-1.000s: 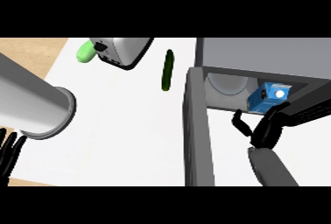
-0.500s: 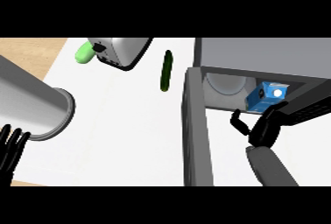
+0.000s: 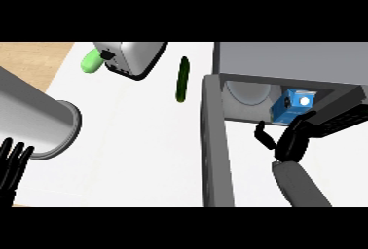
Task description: Pick up the milk, place it into the microwave and close the microwave
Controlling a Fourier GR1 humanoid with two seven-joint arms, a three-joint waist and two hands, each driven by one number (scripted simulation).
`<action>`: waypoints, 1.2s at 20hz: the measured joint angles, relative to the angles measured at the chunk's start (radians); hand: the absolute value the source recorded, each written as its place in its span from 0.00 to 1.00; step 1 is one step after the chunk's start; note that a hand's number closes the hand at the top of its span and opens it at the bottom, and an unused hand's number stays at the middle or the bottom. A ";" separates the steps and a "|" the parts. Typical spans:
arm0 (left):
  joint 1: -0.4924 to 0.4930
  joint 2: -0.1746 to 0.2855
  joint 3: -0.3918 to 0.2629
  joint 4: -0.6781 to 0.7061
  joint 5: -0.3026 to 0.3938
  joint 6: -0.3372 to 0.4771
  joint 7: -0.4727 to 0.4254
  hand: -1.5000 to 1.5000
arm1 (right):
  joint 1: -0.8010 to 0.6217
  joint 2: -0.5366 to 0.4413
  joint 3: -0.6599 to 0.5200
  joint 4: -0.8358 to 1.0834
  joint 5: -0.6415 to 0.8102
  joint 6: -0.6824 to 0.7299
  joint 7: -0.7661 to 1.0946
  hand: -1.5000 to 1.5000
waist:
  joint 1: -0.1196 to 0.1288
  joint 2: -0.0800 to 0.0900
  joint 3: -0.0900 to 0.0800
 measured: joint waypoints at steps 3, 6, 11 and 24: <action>0.004 -0.006 0.001 0.003 -0.003 0.002 -0.007 0.00 | -0.002 -0.001 0.015 -0.002 -0.009 0.013 0.004 0.00 | -0.007 -0.002 0.000; 0.010 -0.010 0.001 0.001 -0.004 0.004 -0.006 0.00 | -0.001 -0.002 0.030 -0.016 -0.025 0.038 0.001 0.00 | -0.018 -0.004 0.002; 0.028 -0.016 0.000 -0.007 -0.008 0.005 -0.011 0.00 | 0.012 0.000 0.046 -0.065 -0.074 0.105 -0.018 0.00 | -0.037 -0.008 0.004; 0.084 -0.041 -0.071 -0.040 -0.035 -0.040 -0.022 0.00 | 0.074 0.024 0.062 -0.239 -0.261 0.432 -0.126 0.00 | -0.099 -0.020 -0.003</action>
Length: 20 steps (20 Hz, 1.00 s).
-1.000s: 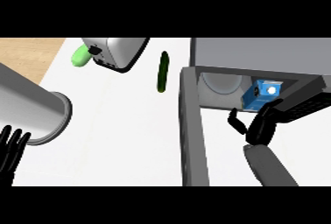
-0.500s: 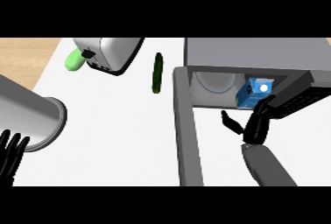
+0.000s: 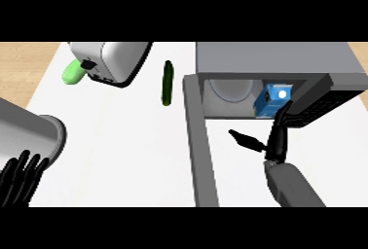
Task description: Pick up the milk, place it into the microwave and close the microwave
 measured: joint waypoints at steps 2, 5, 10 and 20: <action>0.006 -0.007 -0.024 -0.007 -0.004 -0.012 0.000 0.00 | 0.015 0.005 0.009 -0.030 -0.029 0.076 -0.031 0.00 | -0.006 -0.002 -0.002; 0.027 -0.015 -0.057 -0.021 -0.013 -0.036 -0.008 0.00 | 0.005 0.027 0.052 -0.070 -0.050 0.233 -0.098 0.00 | 0.005 -0.009 -0.006; 0.069 -0.027 -0.114 -0.066 -0.046 -0.068 -0.014 0.00 | 0.061 0.015 0.059 -0.112 -0.099 0.447 -0.226 0.00 | -0.002 -0.015 -0.010; -0.018 -0.073 -0.256 -0.058 -0.224 -0.048 0.026 1.00 | 0.303 -0.058 0.041 -0.322 -0.155 0.622 -0.310 1.00 | -0.019 -0.017 -0.013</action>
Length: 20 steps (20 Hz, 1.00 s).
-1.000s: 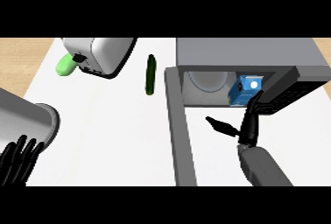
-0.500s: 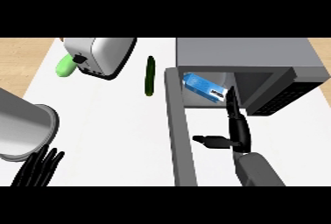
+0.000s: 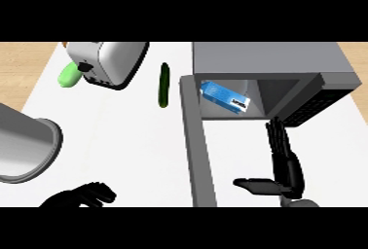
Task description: Pick up the milk, place it into the microwave and close the microwave
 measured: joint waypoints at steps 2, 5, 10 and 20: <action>-0.041 -0.016 -0.025 0.019 -0.032 0.018 0.025 1.00 | 0.057 -0.016 -0.007 -0.054 -0.011 0.023 -0.012 1.00 | -0.002 0.000 0.000; -0.101 -0.033 -0.059 0.033 -0.071 0.039 0.074 1.00 | 0.106 -0.051 -0.037 -0.121 -0.039 0.064 0.005 0.00 | -0.001 0.000 0.000; -0.237 -0.069 -0.101 0.113 -0.165 0.091 0.122 1.00 | 0.200 -0.108 -0.095 -0.234 -0.097 0.117 0.040 0.00 | -0.004 0.001 0.000; -0.547 -0.094 -0.315 0.405 -0.273 0.305 0.109 1.00 | 0.279 -0.184 -0.191 -0.335 -0.108 0.162 0.056 0.00 | -0.010 0.001 -0.001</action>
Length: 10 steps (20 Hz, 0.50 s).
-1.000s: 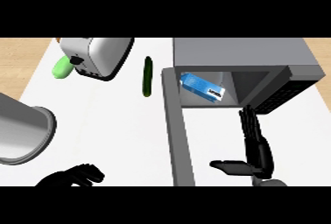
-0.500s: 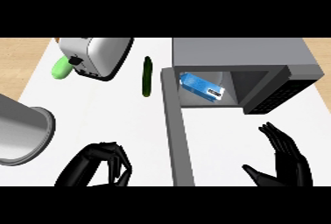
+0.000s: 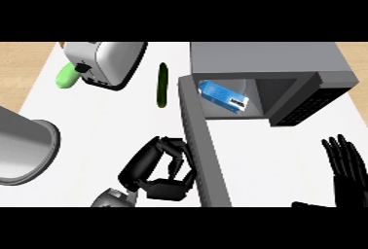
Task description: Pick up the milk, place it into the microwave and close the microwave
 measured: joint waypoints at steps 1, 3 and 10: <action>-0.032 -0.001 -0.023 0.029 -0.001 0.017 0.002 1.00 | 0.000 -0.008 -0.006 -0.012 0.003 0.002 0.005 0.00 | 0.000 0.000 0.000; -0.074 -0.001 -0.081 0.086 0.001 0.069 -0.006 1.00 | 0.016 -0.020 -0.021 -0.043 -0.004 0.014 0.012 0.00 | -0.002 0.000 0.000; -0.281 -0.001 -0.265 0.332 0.123 0.267 0.042 1.00 | 0.010 -0.052 -0.050 -0.143 -0.035 0.056 0.057 0.00 | -0.023 0.003 0.000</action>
